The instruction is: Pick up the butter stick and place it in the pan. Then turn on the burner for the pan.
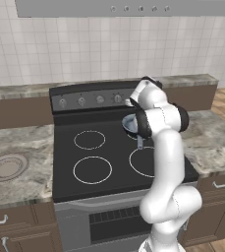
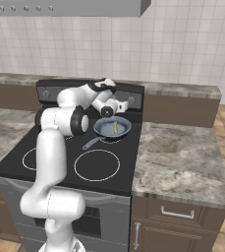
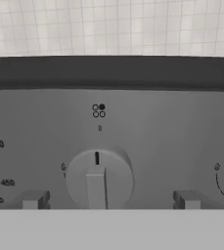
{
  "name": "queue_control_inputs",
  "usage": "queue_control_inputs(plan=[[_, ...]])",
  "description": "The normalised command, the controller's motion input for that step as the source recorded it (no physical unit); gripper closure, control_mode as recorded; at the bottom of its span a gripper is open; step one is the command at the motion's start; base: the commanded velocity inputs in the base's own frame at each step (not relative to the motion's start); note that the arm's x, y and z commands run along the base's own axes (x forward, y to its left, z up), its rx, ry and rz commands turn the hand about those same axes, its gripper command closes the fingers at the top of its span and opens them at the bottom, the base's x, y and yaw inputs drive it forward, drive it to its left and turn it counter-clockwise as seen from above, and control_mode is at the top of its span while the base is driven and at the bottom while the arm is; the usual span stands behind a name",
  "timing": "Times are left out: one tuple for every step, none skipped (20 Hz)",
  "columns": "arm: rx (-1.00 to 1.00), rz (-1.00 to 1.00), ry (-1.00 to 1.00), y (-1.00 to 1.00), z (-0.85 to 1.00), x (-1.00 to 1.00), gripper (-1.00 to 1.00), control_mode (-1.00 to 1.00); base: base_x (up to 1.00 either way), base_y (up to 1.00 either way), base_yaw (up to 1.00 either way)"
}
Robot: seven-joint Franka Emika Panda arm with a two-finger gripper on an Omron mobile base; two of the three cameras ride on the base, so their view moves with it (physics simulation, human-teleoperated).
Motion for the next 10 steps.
queue_control_inputs(plan=[[0.00, 0.00, 0.00, 0.04, 0.00, 0.15, -1.00, -1.00, 0.00, 0.00, 0.00], [0.00, 0.00, 0.00, 0.00, 0.00, 0.09, -1.00, -1.00, 0.00, 0.00, 0.00], [0.00, 0.00, 0.00, 0.04, 0.00, 0.11, -1.00, -1.00, 0.00, 0.00, 0.00], [0.00, 0.00, 0.00, 0.05, 0.00, 0.12, -1.00, -1.00, 0.00, 0.00, 0.00], [0.00, 0.00, 0.00, 0.05, 0.00, 0.11, -1.00, -1.00, 0.00, 0.00, 0.00], [0.00, 0.00, 0.00, 0.08, 0.00, 0.14, -1.00, -1.00, 0.00, 0.00, 0.00], [0.00, 0.00, 0.00, 0.08, 0.00, 0.16, -1.00, -1.00, 0.00, 0.00, 0.00], [0.00, 0.00, 0.00, 0.08, 0.00, 0.11, -1.00, -1.00, 0.00, 0.00, 0.00], [0.00, 0.00, -0.01, 0.09, 0.00, 0.09, -1.00, -1.00, 0.00, 0.00, 0.00], [0.00, 0.00, -0.01, 0.06, 0.00, 0.08, -1.00, -1.00, 0.00, 0.00, 0.00]])
